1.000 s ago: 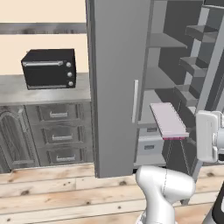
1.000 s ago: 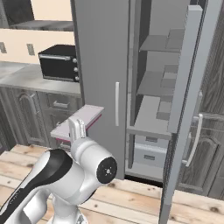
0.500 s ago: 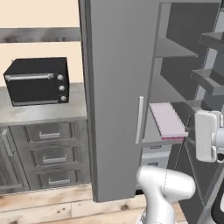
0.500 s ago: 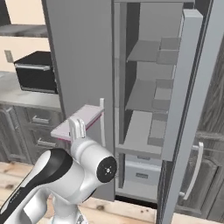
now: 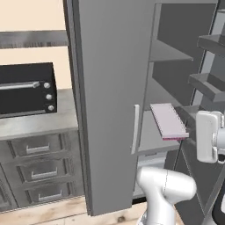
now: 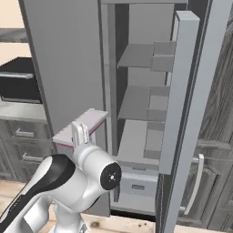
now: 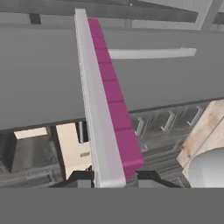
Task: The ice cube tray has been filled with water. Take the tray and place it in the freezer to make ice. Close the freezer door after placing the tray.
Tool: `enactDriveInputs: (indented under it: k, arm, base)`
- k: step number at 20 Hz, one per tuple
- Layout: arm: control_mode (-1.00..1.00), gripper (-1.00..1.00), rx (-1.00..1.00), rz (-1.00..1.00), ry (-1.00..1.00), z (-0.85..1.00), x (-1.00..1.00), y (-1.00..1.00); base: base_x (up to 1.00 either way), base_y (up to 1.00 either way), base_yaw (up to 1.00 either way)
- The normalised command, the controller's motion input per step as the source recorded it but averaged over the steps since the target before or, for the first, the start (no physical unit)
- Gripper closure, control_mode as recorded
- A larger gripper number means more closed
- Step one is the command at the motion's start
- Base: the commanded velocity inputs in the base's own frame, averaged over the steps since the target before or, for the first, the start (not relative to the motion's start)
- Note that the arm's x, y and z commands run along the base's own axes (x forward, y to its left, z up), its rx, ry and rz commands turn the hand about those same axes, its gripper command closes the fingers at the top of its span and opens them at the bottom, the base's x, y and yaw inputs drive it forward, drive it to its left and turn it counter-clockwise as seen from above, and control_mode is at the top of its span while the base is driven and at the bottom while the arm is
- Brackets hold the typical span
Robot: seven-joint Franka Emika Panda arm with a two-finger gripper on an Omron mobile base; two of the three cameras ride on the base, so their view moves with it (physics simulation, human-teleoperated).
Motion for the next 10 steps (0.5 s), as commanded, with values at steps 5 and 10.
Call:
enactDriveInputs:
  k: [5, 10]
  arm:
    - [1.0, 1.0, 0.0, 0.0, 0.0, 0.0, 0.0, 0.0]
    - [1.0, 1.0, 0.0, 0.0, 0.0, 0.0, 0.0, 0.0]
  base:
    - [0.5, -0.24, -0.24]
    - [0.38, -0.34, -0.25]
